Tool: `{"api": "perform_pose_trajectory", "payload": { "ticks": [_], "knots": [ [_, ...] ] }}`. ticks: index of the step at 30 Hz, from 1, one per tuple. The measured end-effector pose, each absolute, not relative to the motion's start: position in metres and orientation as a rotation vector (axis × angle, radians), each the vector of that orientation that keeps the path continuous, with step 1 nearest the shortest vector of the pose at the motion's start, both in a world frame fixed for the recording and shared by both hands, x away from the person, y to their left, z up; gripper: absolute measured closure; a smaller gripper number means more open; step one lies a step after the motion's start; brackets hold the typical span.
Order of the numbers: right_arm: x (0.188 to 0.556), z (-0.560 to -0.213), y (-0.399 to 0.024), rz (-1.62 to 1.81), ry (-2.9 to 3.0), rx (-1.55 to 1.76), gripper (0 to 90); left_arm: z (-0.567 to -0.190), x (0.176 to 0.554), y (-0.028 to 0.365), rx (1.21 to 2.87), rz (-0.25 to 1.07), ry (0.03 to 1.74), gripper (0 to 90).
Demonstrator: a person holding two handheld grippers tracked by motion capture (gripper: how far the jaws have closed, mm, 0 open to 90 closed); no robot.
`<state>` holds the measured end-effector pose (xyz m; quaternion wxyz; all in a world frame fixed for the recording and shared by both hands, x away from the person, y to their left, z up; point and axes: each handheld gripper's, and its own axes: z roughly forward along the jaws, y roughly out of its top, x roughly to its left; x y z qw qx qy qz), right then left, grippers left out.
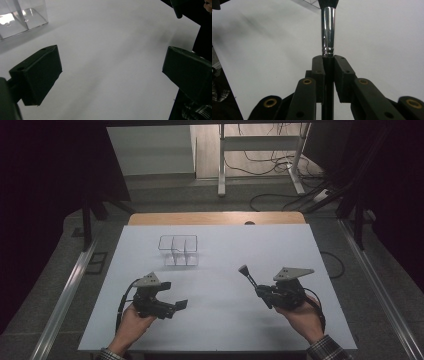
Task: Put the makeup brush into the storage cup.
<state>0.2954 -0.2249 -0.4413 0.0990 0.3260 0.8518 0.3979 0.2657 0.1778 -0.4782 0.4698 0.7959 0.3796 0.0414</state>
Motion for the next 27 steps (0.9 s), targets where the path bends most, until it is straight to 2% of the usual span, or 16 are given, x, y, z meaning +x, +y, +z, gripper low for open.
{"api": "perform_pose_trajectory", "payload": {
  "ticks": [27],
  "knots": [
    [0.292,-0.441,-0.214,1.221,2.513,0.946,78.9,-0.473,0.283,0.146,1.952,0.048,0.870,0.3]
  ]
}}
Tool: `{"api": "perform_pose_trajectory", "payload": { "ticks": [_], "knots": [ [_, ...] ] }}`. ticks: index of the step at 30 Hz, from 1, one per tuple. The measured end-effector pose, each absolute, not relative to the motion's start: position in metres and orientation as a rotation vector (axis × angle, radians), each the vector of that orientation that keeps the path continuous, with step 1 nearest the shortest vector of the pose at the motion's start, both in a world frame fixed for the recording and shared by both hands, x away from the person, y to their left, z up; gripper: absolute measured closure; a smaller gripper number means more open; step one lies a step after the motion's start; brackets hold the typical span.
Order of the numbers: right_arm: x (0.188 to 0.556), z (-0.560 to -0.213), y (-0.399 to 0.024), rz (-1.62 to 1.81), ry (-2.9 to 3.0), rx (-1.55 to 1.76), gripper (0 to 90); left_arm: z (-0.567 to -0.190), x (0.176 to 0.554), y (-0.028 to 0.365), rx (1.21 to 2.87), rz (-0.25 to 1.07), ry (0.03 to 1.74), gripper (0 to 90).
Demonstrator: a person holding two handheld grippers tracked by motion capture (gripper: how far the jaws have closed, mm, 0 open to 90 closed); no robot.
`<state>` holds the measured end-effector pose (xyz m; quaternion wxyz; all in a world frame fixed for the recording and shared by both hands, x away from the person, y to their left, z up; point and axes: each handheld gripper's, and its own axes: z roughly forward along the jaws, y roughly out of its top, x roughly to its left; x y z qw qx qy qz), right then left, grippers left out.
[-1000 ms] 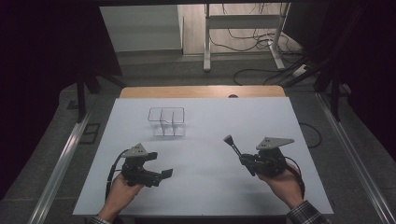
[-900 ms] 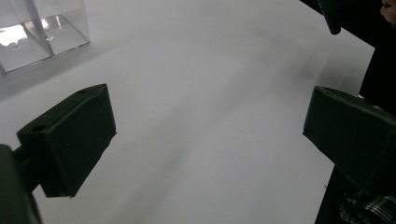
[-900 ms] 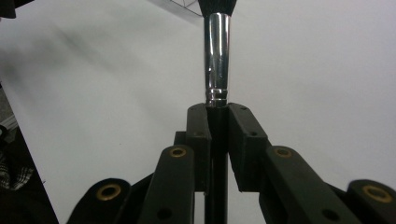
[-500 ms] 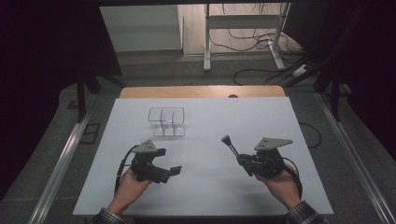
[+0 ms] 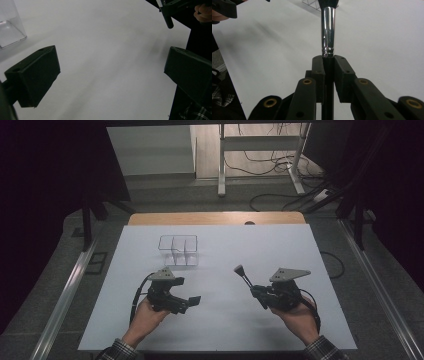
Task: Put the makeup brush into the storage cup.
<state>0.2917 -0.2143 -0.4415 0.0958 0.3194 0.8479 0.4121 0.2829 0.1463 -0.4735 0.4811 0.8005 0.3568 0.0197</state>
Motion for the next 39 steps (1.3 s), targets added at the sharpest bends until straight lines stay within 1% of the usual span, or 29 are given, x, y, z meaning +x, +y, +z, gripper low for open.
{"api": "perform_pose_trajectory", "payload": {
  "ticks": [12,39],
  "knots": [
    [0.290,-0.442,-0.207,1.250,2.517,0.930,78.9,-0.472,0.288,0.135,1.939,0.026,0.860,0.0],
    [0.284,-0.448,-0.186,1.313,2.533,0.895,78.9,-0.469,0.296,0.114,1.909,-0.065,0.810,0.0]
  ]
}}
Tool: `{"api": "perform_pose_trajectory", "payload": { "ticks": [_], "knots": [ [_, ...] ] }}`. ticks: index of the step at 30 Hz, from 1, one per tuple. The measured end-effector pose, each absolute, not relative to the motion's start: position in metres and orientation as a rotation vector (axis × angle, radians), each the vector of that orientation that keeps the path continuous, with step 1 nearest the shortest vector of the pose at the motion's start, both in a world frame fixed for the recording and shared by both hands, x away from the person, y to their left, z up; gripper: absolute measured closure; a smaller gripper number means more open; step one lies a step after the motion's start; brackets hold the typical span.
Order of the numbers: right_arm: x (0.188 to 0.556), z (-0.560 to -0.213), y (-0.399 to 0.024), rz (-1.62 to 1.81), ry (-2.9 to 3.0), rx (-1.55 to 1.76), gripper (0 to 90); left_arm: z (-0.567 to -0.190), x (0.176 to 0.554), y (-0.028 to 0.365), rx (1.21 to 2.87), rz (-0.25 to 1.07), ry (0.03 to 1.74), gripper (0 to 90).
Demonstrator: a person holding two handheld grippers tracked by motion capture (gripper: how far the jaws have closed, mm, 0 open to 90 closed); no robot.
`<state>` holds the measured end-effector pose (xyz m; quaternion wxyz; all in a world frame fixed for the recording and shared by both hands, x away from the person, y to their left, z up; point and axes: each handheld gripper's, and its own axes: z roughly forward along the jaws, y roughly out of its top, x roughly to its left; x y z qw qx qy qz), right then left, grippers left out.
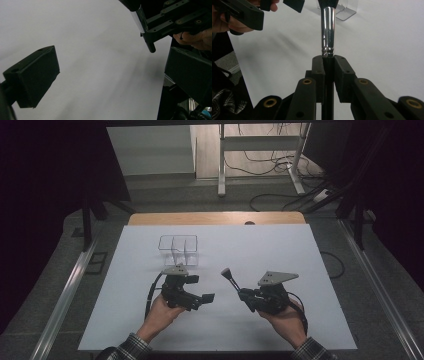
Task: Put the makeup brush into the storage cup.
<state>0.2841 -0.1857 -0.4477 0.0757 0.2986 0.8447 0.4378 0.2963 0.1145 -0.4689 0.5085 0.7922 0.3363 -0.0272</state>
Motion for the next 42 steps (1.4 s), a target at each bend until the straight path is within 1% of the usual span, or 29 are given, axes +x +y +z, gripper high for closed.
{"api": "perform_pose_trajectory", "payload": {
  "ticks": [19,25,29,33,34,35,36,37,38,39,40,42],
  "knots": [
    [0.276,-0.452,-0.165,1.361,2.562,0.847,78.9,-0.468,0.298,0.104,1.893,-0.135,0.756,0.1],
    [0.275,-0.452,-0.161,1.374,2.567,0.840,78.9,-0.469,0.297,0.103,1.896,-0.141,0.751,3.5],
    [0.273,-0.453,-0.157,1.385,2.568,0.829,78.9,-0.469,0.296,0.103,1.893,-0.151,0.738,14.4],
    [0.272,-0.454,-0.155,1.386,2.573,0.819,78.9,-0.469,0.296,0.104,1.883,-0.175,0.728,29.4],
    [0.272,-0.454,-0.155,1.384,2.575,0.815,78.9,-0.469,0.296,0.104,1.880,-0.181,0.724,29.4],
    [0.271,-0.454,-0.154,1.384,2.577,0.815,78.9,-0.470,0.296,0.104,1.877,-0.183,0.724,33.3],
    [0.271,-0.455,-0.153,1.383,2.579,0.808,78.9,-0.470,0.296,0.105,1.875,-0.187,0.723,40.5],
    [0.271,-0.455,-0.153,1.383,2.579,0.808,78.9,-0.470,0.296,0.105,1.873,-0.193,0.720,40.5],
    [0.271,-0.455,-0.153,1.384,2.580,0.805,78.9,-0.470,0.296,0.106,1.868,-0.201,0.721,43.0],
    [0.271,-0.455,-0.152,1.382,2.581,0.802,78.9,-0.470,0.296,0.106,1.862,-0.215,0.719,48.2],
    [0.271,-0.455,-0.152,1.382,2.581,0.801,78.9,-0.471,0.296,0.107,1.858,-0.225,0.718,50.3],
    [0.271,-0.455,-0.152,1.387,2.580,0.799,78.9,-0.471,0.297,0.107,1.854,-0.232,0.717,51.8]
  ]
}}
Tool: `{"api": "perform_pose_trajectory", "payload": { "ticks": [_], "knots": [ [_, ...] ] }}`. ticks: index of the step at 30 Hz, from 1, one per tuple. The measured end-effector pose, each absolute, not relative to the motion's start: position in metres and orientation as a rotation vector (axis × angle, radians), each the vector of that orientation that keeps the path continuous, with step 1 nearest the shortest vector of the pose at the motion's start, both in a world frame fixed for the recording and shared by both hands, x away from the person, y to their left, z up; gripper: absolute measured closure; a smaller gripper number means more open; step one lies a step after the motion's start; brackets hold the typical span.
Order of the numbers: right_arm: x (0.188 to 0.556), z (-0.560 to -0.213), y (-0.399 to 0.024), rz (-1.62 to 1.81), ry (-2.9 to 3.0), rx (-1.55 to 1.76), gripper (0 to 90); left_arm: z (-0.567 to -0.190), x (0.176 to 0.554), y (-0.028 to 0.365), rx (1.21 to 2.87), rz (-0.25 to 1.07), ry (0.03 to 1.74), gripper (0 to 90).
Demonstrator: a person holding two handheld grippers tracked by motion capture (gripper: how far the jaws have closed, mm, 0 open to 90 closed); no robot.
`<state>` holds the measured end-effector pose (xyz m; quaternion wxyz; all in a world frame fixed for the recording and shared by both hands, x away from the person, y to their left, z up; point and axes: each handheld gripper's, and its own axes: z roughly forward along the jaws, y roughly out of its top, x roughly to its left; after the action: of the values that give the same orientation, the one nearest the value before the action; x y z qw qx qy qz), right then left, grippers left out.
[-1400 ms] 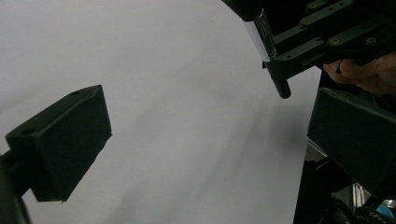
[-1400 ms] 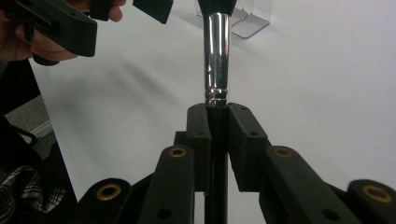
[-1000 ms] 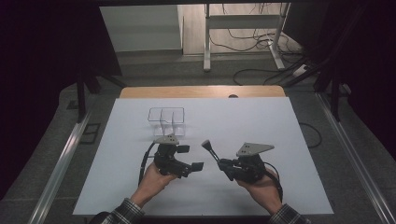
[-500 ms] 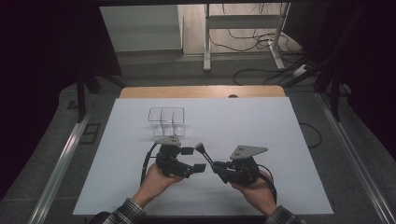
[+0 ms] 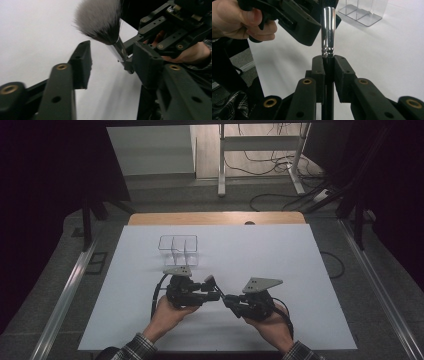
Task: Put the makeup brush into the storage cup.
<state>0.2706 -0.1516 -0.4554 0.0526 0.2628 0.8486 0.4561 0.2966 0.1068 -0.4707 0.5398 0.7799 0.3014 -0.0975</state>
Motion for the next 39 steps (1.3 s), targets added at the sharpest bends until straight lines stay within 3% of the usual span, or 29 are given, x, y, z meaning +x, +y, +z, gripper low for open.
{"api": "perform_pose_trajectory", "payload": {
  "ticks": [5,13,19,25,27,39],
  "knots": [
    [0.2698,-0.4557,-0.1499,1.392,2.582,0.786,78.9,-0.4712,0.2971,0.1071,1.841,-0.254,0.710,58.8],
    [0.2683,-0.4560,-0.1472,1.406,2.587,0.766,78.9,-0.4733,0.2975,0.1056,1.822,-0.305,0.697,62.5],
    [0.2675,-0.4577,-0.1444,1.396,2.603,0.737,78.7,-0.4754,0.2996,0.1071,1.788,-0.375,0.691,76.4],
    [0.2681,-0.4588,-0.1439,1.404,2.603,0.735,76.5,-0.4728,0.2976,0.1066,1.810,-0.354,0.691,76.9],
    [0.2691,-0.4597,-0.1445,1.397,2.607,0.752,69.3,-0.4718,0.2966,0.1061,1.823,-0.334,0.689,76.9],
    [0.2739,-0.4635,-0.1466,1.356,2.640,0.794,48.5,-0.4682,0.2938,0.1097,1.851,-0.253,0.696,76.9]
  ]
}}
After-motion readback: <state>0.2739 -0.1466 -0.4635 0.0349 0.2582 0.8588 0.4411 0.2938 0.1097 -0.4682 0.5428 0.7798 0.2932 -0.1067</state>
